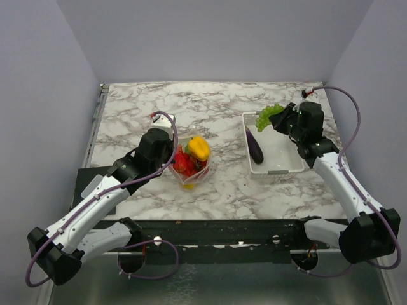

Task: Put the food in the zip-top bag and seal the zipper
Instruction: Pick up the fake fruit from the bin, then place the fake fruit in the zipper food storage bag.

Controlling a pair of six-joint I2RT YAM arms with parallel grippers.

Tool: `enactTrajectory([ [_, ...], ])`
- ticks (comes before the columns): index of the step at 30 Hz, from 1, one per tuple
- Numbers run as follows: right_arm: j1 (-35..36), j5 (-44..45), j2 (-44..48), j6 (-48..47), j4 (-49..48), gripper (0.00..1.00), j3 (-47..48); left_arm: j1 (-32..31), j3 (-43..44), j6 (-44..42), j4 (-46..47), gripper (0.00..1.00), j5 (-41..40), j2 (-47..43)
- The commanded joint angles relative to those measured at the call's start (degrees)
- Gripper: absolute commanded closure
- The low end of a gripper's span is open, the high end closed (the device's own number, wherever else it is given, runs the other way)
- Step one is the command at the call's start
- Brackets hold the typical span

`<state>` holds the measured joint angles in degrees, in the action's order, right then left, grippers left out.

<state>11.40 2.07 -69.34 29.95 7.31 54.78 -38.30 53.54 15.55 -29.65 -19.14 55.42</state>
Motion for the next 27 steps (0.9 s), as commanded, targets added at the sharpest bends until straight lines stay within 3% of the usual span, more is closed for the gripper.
enactTrajectory([
  [1,3.06,-9.05,4.19,-5.18,2.79,1.00,0.98,0.35,-0.67,-0.26,1.13,1.00,-0.03,-0.79],
  [9,11.54,-15.46,7.09,-9.72,7.69,0.99,6.62,0.38,-0.71,-0.25,1.13,1.00,0.15,-1.04],
  [27,34.53,-9.01,3.74,-22.41,8.38,0.99,15.11,0.45,-0.72,-0.25,1.26,1.00,0.68,-0.84],
])
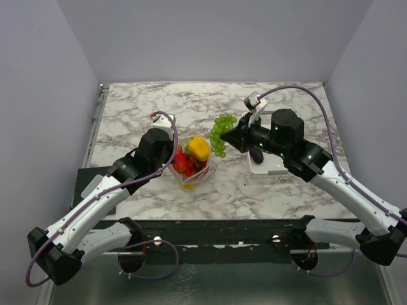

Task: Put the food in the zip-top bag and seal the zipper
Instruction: Place the fake fruit in the zipper food storage bag.

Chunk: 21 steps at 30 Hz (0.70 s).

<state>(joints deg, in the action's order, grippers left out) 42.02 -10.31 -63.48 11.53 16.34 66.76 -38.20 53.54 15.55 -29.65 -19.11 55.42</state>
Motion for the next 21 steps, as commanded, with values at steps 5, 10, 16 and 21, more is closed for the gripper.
enactTrajectory([
  [5,8.82,7.43,-6.33,-5.92,-0.40,1.00,6.18,0.36,-0.72,-0.18,1.26,1.00,0.83,-1.01],
  [10,12.38,12.36,-11.02,-7.33,0.75,0.99,8.73,0.51,-0.70,-0.06,1.26,1.00,1.26,-1.08],
  [16,16.42,17.39,-16.19,-8.72,1.14,0.99,10.45,0.49,-0.72,-0.05,1.35,1.00,1.86,-1.28],
  [21,18.94,21.48,-19.80,-9.87,3.43,0.99,11.78,0.50,-0.72,-0.08,1.44,1.00,2.24,-1.44],
])
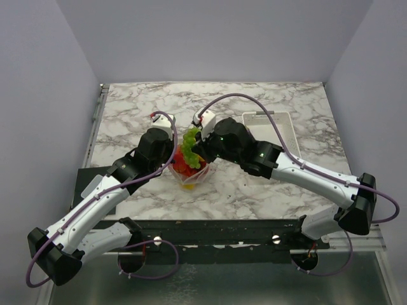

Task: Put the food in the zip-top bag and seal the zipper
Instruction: Place the fake fruit in the zipper food storage bag.

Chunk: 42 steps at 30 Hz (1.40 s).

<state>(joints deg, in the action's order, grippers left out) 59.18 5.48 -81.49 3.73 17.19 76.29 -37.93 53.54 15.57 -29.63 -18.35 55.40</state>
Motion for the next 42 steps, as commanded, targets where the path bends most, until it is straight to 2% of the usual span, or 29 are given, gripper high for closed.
enactTrajectory([
  [1,2.15,6.34,-2.22,-2.20,3.03,0.99,2.40,0.24,-0.72,-0.07,1.41,1.00,1.47,-1.50],
  [13,4.54,6.49,-5.00,1.02,10.32,0.99,2.79,0.41,-0.72,-0.10,1.46,1.00,1.83,-1.92],
  [22,4.63,7.84,-11.27,1.78,15.29,0.99,8.34,0.47,-0.79,-0.09,1.59,1.00,2.29,-1.78],
  [27,4.63,11.65,-13.48,2.83,16.45,0.79,11.59,0.50,-0.80,-0.08,1.64,1.00,2.44,-1.86],
  [30,4.63,12.98,-13.54,3.25,16.60,0.52,12.08,0.51,-0.81,-0.03,1.59,1.00,2.61,-1.86],
  [32,4.63,12.69,-13.37,3.47,16.65,0.41,12.24,0.50,-0.80,-0.07,1.66,1.00,2.75,-1.88],
  [35,4.63,11.82,-12.39,3.97,16.41,0.38,12.17,0.49,-0.85,-0.10,1.71,1.00,2.79,-1.87],
  [42,4.63,11.07,-6.49,5.70,14.60,0.37,10.38,0.52,-0.89,-0.08,1.68,1.00,2.72,-1.96],
])
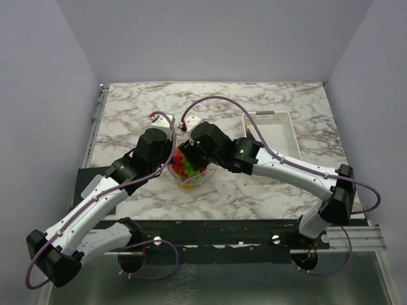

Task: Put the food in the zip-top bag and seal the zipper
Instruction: Place the fake fruit in the zipper food storage bag, then pick up the fake vegetable from the bin.

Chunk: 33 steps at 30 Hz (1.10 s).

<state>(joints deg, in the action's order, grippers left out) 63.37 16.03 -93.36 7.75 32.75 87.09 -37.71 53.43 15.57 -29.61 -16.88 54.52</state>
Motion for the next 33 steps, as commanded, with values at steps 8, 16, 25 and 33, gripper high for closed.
enactTrajectory([
  [8,0.37,8.72,12.83,4.28,1.01,0.37,-0.79,0.32,-0.78,-0.02,1.68,1.00,1.15,-1.01],
  [16,-0.70,18.00,16.05,5.93,8.38,0.36,0.87,0.28,-0.87,-0.09,1.66,1.00,0.99,-0.97],
  [25,-11.41,16.86,18.60,7.28,12.05,0.36,-3.01,0.30,-0.87,-0.03,1.74,1.00,1.06,-0.65],
  [33,-26.19,9.35,17.29,9.10,7.98,0.36,-10.40,0.29,-0.96,-0.07,1.74,1.00,0.98,-0.56],
])
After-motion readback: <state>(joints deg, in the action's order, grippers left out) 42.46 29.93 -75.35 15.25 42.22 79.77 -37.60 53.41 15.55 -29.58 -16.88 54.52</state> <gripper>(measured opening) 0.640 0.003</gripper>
